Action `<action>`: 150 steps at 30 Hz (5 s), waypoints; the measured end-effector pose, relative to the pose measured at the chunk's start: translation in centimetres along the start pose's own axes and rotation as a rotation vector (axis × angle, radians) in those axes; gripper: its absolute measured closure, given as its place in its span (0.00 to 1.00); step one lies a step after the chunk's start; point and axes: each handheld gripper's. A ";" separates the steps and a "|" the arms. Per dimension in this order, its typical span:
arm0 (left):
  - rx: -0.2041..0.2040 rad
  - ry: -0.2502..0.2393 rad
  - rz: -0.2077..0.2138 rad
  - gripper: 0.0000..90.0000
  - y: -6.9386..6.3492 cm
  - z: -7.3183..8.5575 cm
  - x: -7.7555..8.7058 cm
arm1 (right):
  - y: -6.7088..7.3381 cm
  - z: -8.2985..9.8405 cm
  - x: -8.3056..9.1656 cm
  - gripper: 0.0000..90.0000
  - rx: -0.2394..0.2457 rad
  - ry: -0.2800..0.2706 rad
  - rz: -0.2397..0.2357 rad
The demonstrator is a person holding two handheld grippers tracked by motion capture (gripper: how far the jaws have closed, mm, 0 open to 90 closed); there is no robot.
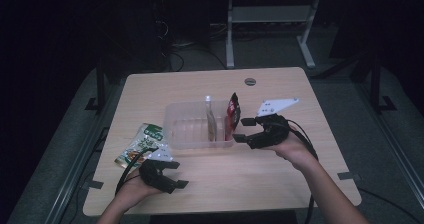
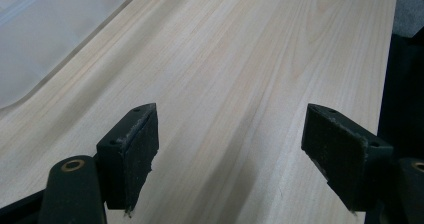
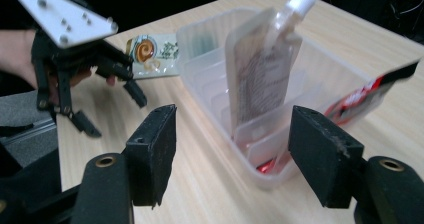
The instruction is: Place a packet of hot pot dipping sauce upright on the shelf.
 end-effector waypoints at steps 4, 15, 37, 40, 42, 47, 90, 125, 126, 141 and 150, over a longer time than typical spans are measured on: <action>0.003 -0.006 -0.006 0.25 0.0 0.1 0.3 | 0.1 1.6 0.4 0.38 -0.004 0.008 0.003; 0.023 -0.013 -0.034 0.25 0.4 0.3 1.3 | -0.7 7.2 1.0 0.33 -0.093 0.059 0.032; 0.161 -0.040 -0.247 0.26 4.3 3.0 6.4 | -2.1 10.8 0.3 0.29 -0.127 0.098 0.069; 0.191 -0.042 -0.284 0.26 5.0 3.3 6.8 | -2.2 10.8 0.2 0.29 -0.127 0.104 0.071; 0.208 -0.045 -0.309 0.26 5.4 3.4 7.1 | -2.2 10.9 0.2 0.29 -0.126 0.101 0.074; 0.234 -0.043 -0.364 0.26 6.4 3.6 7.5 | -2.2 10.9 0.1 0.29 -0.131 0.108 0.072; 0.428 -0.044 -0.444 0.75 10.2 6.3 7.0 | -2.2 10.6 -0.2 0.29 -0.133 0.120 0.074; 0.366 -0.254 -0.343 1.00 6.7 5.9 15.2 | -2.7 9.9 0.1 0.24 -0.209 0.147 0.036; 0.355 -0.266 -0.330 1.00 6.4 5.7 15.3 | -2.6 9.9 0.0 0.25 -0.210 0.150 0.032; 0.203 -0.274 -0.208 1.00 2.9 1.8 14.3 | -2.6 9.8 0.3 0.30 -0.191 0.140 0.010; 0.108 -0.250 -0.093 1.00 0.9 -0.8 10.8 | -2.7 9.5 0.6 0.32 -0.197 0.111 -0.015</action>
Point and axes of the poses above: each handheld gripper's, and its own axes: x roughly backward along the jaws, z roughly out of its underside, y roughly to its left, and after that the axes turned 1 degree about -y, right-handed
